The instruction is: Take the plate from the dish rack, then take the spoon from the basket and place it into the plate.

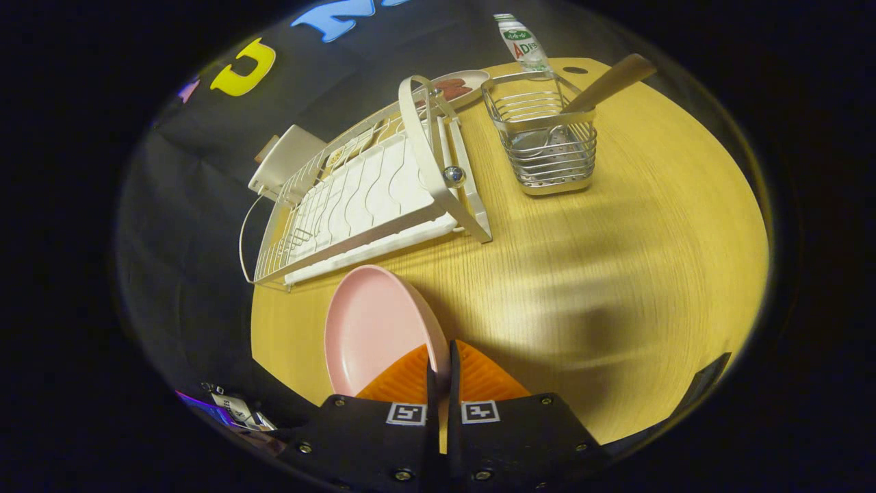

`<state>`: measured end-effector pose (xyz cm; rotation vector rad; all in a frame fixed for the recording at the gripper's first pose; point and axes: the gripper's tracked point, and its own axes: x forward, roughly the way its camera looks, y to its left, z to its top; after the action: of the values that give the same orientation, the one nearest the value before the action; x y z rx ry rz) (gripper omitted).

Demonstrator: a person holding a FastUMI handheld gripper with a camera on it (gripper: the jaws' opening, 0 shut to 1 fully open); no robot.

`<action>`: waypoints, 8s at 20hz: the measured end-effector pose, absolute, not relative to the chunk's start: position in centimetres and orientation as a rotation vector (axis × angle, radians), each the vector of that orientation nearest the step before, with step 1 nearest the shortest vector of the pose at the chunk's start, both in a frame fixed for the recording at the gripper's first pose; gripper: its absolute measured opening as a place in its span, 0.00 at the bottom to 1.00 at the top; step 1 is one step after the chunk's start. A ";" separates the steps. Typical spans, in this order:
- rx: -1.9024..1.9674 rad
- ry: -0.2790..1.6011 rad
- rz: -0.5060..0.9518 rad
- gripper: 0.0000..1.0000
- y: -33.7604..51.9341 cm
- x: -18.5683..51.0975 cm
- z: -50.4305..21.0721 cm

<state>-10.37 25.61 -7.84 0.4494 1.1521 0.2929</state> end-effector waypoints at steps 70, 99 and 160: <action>0.103 0.137 0.082 0.03 13.1 0.2 18.4; 0.097 0.354 0.244 0.03 25.7 -8.8 13.7; -0.024 -0.029 0.027 0.96 6.0 -0.4 16.4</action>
<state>-0.42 6.00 16.44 -0.0243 -0.0289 0.0274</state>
